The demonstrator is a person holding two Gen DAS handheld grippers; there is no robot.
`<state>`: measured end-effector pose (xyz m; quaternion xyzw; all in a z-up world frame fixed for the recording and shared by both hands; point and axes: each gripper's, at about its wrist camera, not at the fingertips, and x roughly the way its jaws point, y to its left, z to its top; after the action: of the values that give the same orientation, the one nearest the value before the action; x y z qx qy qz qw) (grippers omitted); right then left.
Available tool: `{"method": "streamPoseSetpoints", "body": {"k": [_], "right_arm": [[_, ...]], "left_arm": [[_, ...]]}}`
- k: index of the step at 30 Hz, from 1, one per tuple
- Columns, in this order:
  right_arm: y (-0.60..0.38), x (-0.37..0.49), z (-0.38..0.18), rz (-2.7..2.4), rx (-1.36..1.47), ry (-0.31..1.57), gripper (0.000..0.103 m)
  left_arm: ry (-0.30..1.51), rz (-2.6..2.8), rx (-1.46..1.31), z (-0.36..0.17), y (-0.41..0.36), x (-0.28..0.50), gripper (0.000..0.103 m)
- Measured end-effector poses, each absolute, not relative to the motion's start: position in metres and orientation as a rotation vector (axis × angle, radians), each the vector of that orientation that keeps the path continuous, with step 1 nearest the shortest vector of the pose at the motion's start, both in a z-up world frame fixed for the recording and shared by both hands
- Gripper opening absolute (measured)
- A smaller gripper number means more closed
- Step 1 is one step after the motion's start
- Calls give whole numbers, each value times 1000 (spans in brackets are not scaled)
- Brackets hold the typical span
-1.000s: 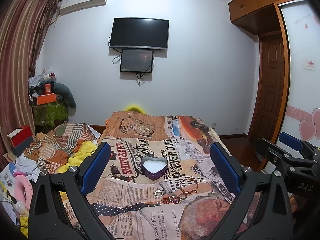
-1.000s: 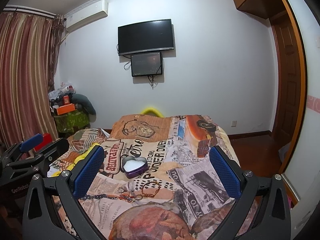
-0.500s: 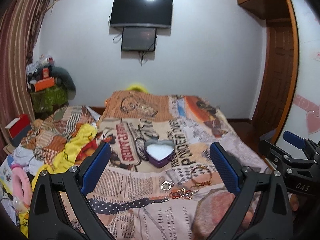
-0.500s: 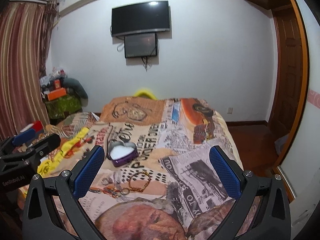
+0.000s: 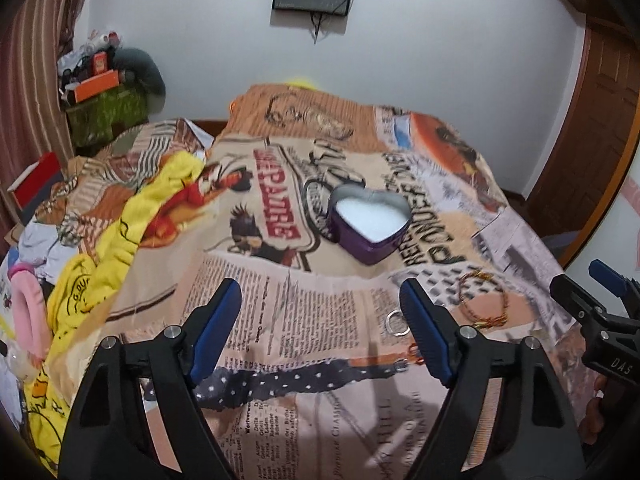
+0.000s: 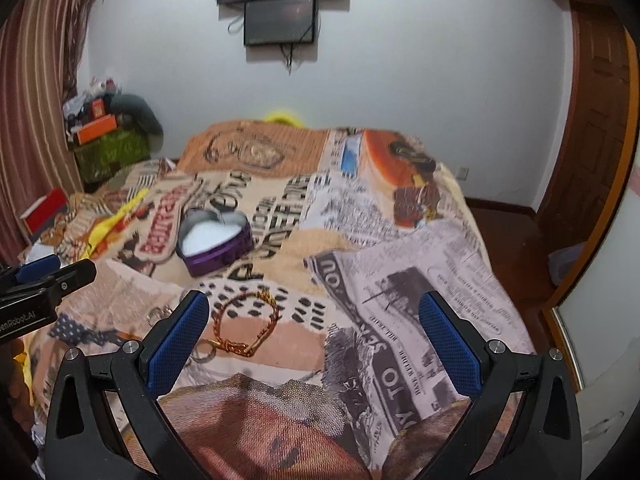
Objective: Organize jewelry
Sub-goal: 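Grasp the silver ring with the left gripper while the right gripper grasps the braided bracelet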
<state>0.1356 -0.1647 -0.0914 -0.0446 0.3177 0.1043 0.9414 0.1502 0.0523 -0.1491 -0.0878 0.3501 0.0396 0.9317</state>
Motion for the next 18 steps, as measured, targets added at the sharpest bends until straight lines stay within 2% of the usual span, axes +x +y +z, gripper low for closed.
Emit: {"method": "streamPoseSetpoints", "body": {"k": [7,9,14,18], "right_arm": [[-161,152,-106,285,-69,754,102],[-157,154,-108,305,-77,763,100],[-148,165,-115,370,-75,816,83],[-144,173,-124,393,-77,865,71]], "left_arm": [[760,9,-171,-165,46,163,76],[767,-20,-175,-166,43,166,71],[786,-83,-178,-169,36,173,66],[802,-127,-178,-172,30,175,65]]}}
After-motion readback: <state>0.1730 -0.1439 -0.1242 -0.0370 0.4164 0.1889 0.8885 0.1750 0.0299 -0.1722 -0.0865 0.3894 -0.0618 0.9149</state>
